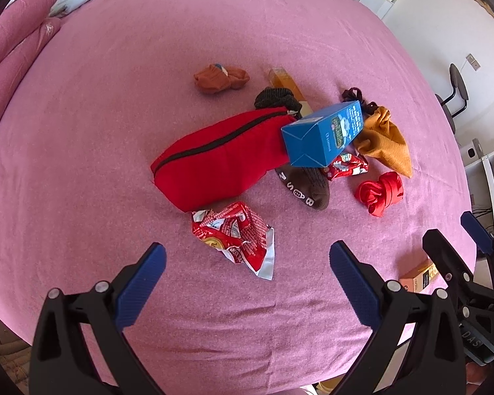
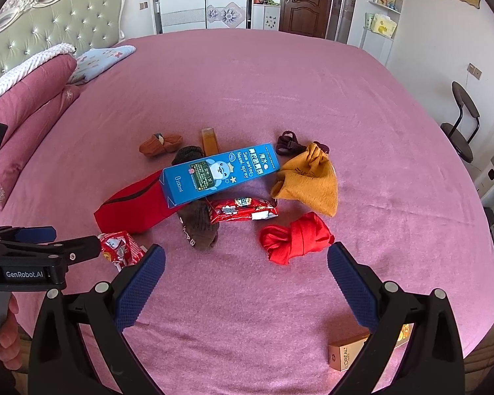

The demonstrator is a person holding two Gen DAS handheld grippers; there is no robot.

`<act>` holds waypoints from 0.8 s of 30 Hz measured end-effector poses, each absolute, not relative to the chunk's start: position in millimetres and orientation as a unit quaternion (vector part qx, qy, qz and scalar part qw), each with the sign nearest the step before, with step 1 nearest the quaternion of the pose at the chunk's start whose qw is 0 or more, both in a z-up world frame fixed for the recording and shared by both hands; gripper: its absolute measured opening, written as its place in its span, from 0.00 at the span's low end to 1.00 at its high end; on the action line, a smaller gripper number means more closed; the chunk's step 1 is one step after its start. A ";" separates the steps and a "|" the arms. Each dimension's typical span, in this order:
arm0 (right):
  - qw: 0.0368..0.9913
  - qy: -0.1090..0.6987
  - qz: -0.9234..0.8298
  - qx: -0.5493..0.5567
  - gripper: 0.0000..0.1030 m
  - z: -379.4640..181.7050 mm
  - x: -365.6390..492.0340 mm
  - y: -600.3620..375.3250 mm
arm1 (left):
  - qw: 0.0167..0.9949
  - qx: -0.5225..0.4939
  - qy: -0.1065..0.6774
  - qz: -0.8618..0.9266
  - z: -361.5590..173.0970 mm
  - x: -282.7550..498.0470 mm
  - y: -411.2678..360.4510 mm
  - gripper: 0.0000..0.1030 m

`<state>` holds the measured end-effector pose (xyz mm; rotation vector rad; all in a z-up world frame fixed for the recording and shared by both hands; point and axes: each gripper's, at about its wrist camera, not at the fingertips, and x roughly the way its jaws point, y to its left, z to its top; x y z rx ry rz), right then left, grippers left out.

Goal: Collect trash
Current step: 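Move both tools toward the clutter on the bed, then grasp the red snack wrapper with left tool while right tool grasps the blue nasal spray box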

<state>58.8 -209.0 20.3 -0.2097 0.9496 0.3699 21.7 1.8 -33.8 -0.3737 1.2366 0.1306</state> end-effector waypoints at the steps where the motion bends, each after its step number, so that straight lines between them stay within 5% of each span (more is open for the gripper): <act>1: 0.867 0.455 0.178 -0.100 0.92 18.8 60.2 -208.6 | 0.791 -0.178 0.582 0.060 -39.3 24.0 2.3 0.96; 15: 0.850 0.470 0.209 -0.115 0.92 -4.5 89.9 -189.2 | 0.717 -0.228 0.652 0.092 -121.9 60.2 18.9 0.94; 20: 0.843 0.478 0.216 -0.118 0.92 -10.8 100.1 -183.3 | 0.699 -0.204 0.679 0.097 -139.7 69.6 12.5 0.59; 24: 0.837 0.489 0.222 -0.105 0.92 -12.0 111.8 -178.4 | 0.705 -0.214 0.670 0.095 -138.4 67.8 13.9 0.43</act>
